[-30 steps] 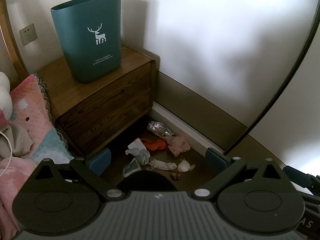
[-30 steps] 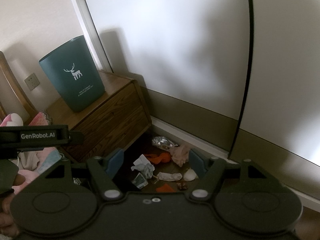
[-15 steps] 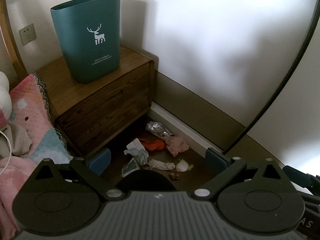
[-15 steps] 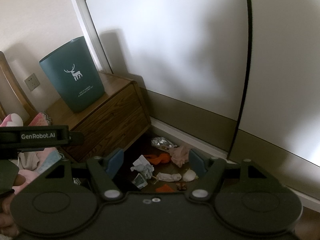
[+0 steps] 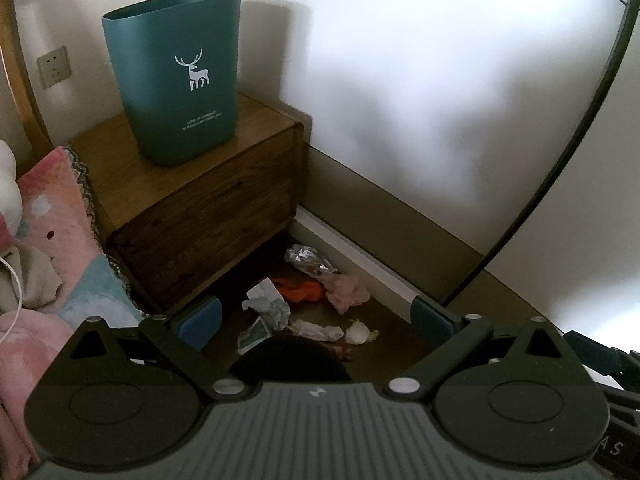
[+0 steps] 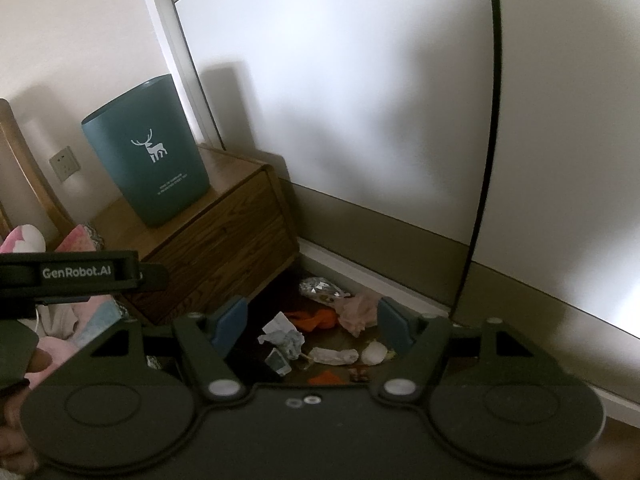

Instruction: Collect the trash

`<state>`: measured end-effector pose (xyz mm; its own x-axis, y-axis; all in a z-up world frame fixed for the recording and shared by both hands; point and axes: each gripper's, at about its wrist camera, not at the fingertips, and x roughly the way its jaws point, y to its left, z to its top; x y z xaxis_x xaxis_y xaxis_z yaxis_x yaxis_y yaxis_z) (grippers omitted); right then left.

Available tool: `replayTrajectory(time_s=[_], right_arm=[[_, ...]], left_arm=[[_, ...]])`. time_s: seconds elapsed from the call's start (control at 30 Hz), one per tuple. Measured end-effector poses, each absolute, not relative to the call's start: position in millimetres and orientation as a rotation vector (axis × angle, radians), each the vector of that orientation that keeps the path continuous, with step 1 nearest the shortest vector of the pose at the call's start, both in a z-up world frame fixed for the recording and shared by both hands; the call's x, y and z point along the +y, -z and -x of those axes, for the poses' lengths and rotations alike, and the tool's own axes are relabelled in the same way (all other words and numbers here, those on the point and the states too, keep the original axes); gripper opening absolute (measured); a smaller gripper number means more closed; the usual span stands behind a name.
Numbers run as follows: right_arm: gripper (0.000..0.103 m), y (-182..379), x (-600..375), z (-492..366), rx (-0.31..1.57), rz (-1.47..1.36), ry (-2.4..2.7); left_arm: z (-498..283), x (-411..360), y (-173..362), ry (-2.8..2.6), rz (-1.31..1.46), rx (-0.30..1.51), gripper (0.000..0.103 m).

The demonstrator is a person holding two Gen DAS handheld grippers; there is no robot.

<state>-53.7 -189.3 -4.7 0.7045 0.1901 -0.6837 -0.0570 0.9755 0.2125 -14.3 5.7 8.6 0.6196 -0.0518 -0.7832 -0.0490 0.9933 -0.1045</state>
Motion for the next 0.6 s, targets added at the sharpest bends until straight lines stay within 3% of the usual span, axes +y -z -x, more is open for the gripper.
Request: replayTrajectory(time_s=[0.3,0.6], right_arm=[[0.072,9.9,-185.0,41.7,0.807,-0.146,-0.128],[0.072,46.3,-201.6,-19.2,0.85,-0.158,-0.138]], left_arm=[[10.7,17.6,1.9,0.01,0.145,0.902,0.101],[-56.5,25.8,25.7,0.006,0.126,0.88,0.101]])
